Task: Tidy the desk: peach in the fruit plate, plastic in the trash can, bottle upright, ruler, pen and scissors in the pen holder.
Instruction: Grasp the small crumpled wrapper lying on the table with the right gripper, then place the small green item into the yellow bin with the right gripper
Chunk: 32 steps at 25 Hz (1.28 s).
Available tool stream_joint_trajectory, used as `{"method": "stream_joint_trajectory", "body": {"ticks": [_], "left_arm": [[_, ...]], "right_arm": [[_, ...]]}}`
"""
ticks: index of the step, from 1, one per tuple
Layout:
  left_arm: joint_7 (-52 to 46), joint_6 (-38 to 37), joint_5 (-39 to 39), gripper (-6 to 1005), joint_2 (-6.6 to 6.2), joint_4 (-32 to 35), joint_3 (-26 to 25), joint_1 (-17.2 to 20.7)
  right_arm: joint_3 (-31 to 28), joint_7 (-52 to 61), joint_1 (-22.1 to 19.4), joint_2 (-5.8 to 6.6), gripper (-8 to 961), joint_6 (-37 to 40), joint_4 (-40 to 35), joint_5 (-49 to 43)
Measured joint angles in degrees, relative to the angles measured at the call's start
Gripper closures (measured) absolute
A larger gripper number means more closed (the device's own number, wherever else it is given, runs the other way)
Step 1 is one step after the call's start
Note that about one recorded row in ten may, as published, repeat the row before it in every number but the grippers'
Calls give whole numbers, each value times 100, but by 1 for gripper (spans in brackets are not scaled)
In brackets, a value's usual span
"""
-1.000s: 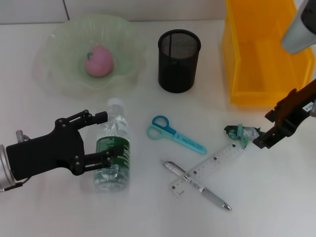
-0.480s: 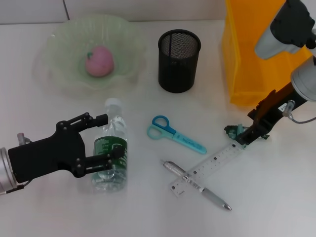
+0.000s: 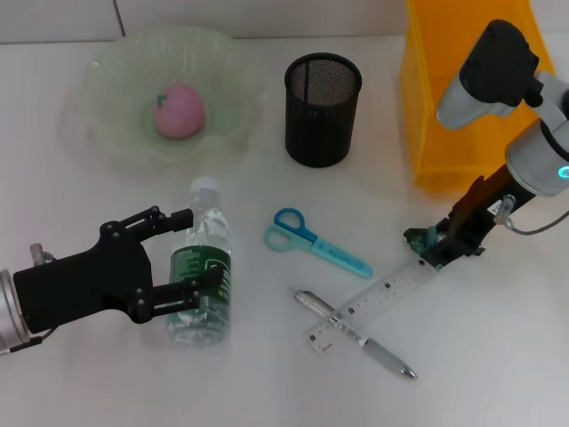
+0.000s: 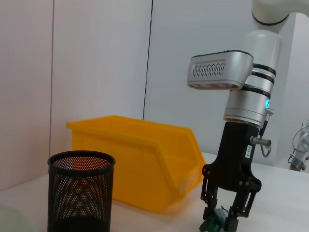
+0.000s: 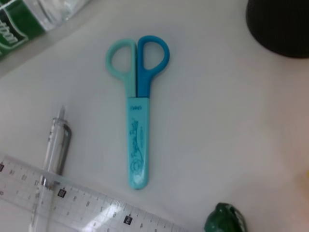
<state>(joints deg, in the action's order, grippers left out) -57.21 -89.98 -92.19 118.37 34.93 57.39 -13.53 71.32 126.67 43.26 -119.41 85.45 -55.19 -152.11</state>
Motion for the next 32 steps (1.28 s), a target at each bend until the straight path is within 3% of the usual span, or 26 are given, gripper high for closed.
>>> {"method": "stream_joint_trajectory", "body": {"ticks": [2,8,12,13,14,16,18,20,23,28,32], "left_arm": [[0,0,0,153,0,0,0,0],[1,0,0,153,2,1,-3,-12],[1,-1,0,154,2,2,-11,-19],[1,-1,0,154,2,2,-11,-19],[3,-1,0,154,2,5,-22,-25],[4,-2,0,155,2,5,-26,-27],[6,-2,0,155,2,5,-30,-34],[6,-2,0,155,2,5,-30,-34],[8,-5,0,154,2,6,-18,-84],[8,-101,26,153,2,5,-30,-101],[-26,-177,70,152,8,30,-72,-104]], "right_arm": [[25,0,-10,-1,388,-11,-4,-4],[45,9,-70,-1,638,-3,-145,-17],[-43,223,-282,1,787,399,-1061,72],[-183,426,-412,12,824,679,-1746,136],[-183,426,-412,12,837,679,-1746,136],[-542,639,-480,17,864,911,-2455,168],[-1195,822,-454,40,890,882,-3102,150],[-1398,830,-423,63,895,769,-3157,132],[-1760,820,-299,173,903,-140,-2596,141],[-1725,783,-122,213,916,-1148,-1477,156],[-1742,784,-44,219,835,-1393,-1176,170]]}}
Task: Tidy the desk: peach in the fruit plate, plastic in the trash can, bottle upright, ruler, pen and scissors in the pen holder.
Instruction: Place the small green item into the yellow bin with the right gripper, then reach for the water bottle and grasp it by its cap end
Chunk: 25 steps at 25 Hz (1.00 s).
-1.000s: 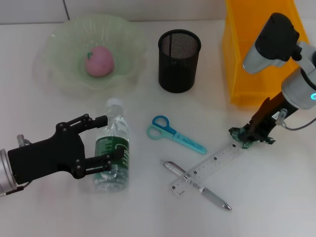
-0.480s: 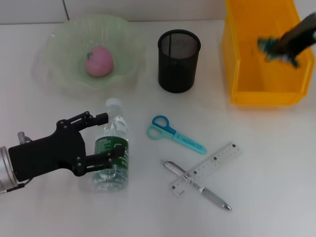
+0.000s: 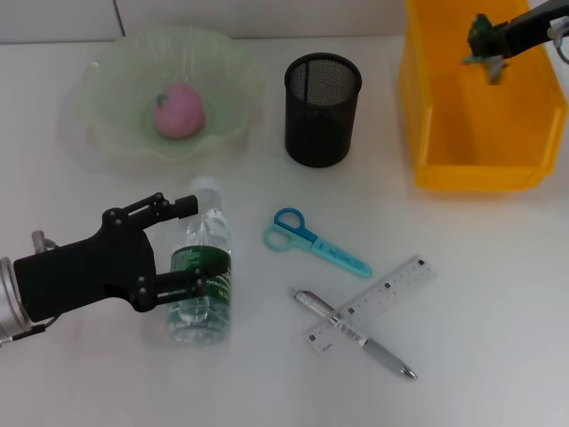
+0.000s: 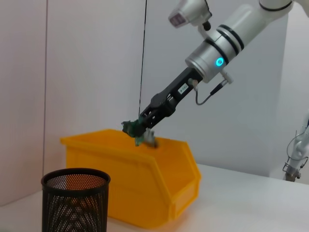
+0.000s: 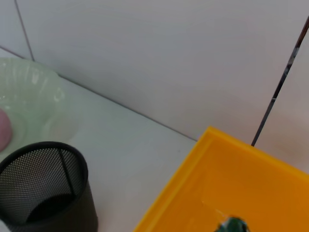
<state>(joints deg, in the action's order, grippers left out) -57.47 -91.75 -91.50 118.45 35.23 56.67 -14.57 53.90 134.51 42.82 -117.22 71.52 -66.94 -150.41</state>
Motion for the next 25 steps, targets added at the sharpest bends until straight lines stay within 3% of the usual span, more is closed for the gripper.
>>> {"method": "stream_joint_trajectory", "body": {"ticks": [3,6,9,11,12,15,16,17,20,21,22,25], "left_arm": [[-23,-29,29,151,1,12,-10,-5],[-45,-198,293,151,10,41,-12,-13],[-162,-320,699,150,12,83,-11,29],[-1036,-193,812,150,12,640,24,125],[-1036,-193,812,150,12,640,24,125],[-2648,526,554,149,50,2178,461,508],[-3074,862,452,149,50,2699,718,698],[-3752,1379,197,149,32,3543,1145,989],[-5391,2140,-787,148,6,5239,1914,1474],[-6462,2278,-1649,148,13,6087,2236,1570],[-6462,2278,-1649,148,13,6087,2236,1570],[-8478,2208,-3256,147,13,7166,2897,1401]], "right_arm": [[-25,0,47,-11,774,-104,91,39],[-28,-18,-49,-37,564,-248,33,376],[-44,-36,-144,-26,427,-263,-29,664],[-59,-435,-566,-78,335,-167,-446,1440],[-59,-435,-566,-78,295,-167,-446,1440],[-2,-1207,-1331,-188,173,64,-993,2737],[108,-1854,-1923,-201,133,267,-1136,3753],[108,-1854,-1923,-201,131,267,-1136,3753],[197,-3087,-2682,-215,125,603,-999,4861],[233,-4039,-3054,-233,123,867,-663,5316],[233,-4039,-3054,-233,121,867,-663,5316],[238,-5081,-3346,-224,115,1155,137,5736]]}}
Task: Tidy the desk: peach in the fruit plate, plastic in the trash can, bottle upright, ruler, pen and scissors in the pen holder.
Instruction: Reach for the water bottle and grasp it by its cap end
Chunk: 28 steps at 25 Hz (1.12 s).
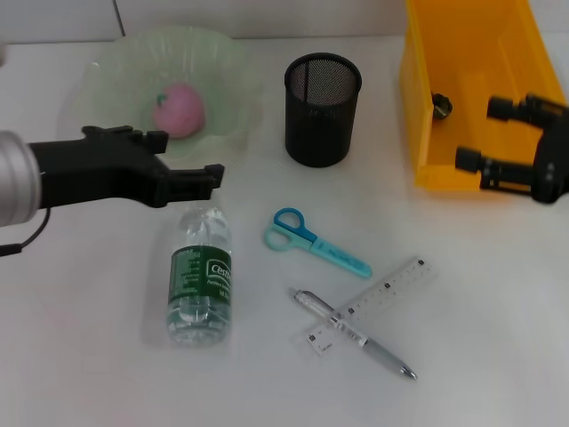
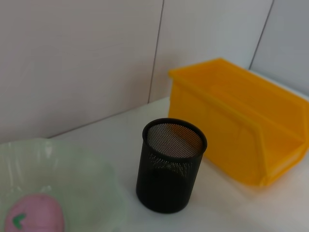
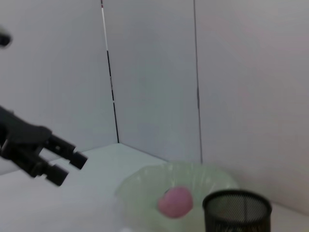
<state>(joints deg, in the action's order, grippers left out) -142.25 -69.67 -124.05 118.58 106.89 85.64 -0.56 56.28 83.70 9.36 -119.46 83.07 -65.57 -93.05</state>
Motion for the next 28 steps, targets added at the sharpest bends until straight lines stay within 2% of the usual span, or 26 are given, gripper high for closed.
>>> {"method": "stream_joint_trajectory", "body": {"ticks": [1,3,5,6,7,10,11,12,15,16,24,26,28], "left_arm": [[-378,-32,-306,147,-1,148,138,-78],[-1171,-174,-980,147,4,320,431,-391],[-1819,-421,-1361,147,20,263,507,-785],[-2221,-711,-1460,146,42,23,446,-1183],[-2221,-711,-1460,146,42,23,446,-1183],[-2271,-813,-1280,146,58,-598,227,-1637],[-2274,-793,-1204,146,59,-1068,-32,-1831],[-2274,-793,-1204,146,59,-1068,-32,-1831],[-2273,-782,-985,145,49,-1928,-544,-2154],[-2262,-782,-948,145,30,-2414,-847,-2319],[-2197,-723,-983,150,-7,-3150,-1210,-2565],[-2036,-702,-987,153,-16,-3648,-1427,-2804],[-1976,-686,-988,156,-16,-3777,-1482,-2859]], "right_arm": [[-26,-337,-51,3,113,78,485,76],[-30,-459,-61,4,113,98,681,85],[-31,-680,-75,4,113,143,1008,92],[-25,-898,-79,3,113,177,1254,97],[-25,-898,-79,3,113,177,1254,97],[15,-1014,-46,2,113,185,1495,97],[18,-1019,-17,6,113,186,1596,88],[18,-1019,-17,6,113,186,1596,88],[-6,-1027,-2,8,113,197,1659,84],[2,-1029,-2,9,113,200,1664,77],[20,-1014,61,16,114,200,1746,60],[22,-1009,81,18,114,171,1758,51],[22,-1006,93,20,114,168,1766,49]]}}
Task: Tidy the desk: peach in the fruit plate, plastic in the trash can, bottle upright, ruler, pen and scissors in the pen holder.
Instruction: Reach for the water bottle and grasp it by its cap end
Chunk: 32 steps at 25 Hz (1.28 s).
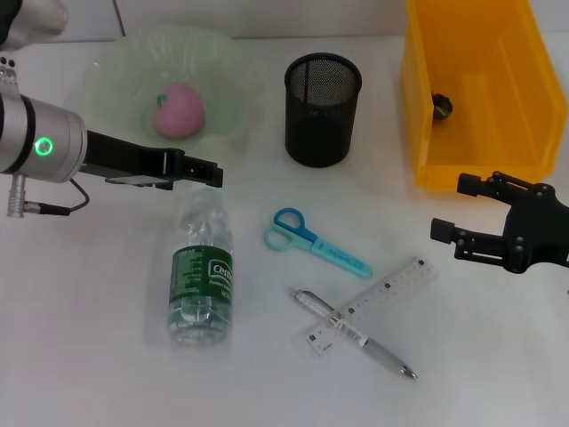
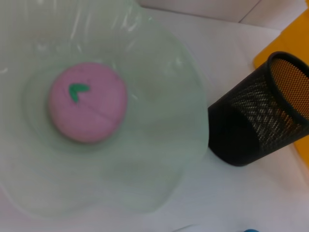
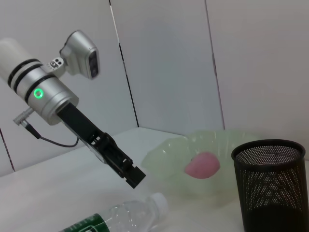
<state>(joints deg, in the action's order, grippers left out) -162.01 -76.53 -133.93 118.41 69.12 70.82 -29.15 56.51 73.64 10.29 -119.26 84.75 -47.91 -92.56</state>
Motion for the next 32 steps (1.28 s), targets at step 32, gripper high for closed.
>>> {"method": "stream_joint_trajectory", "body": {"ticks": [32], "left_arm": [[506,697,-311,205,28,-1445,-376,-685]], "right_arm": [[-54,-244,176,8,114,-64,414,-264]]}}
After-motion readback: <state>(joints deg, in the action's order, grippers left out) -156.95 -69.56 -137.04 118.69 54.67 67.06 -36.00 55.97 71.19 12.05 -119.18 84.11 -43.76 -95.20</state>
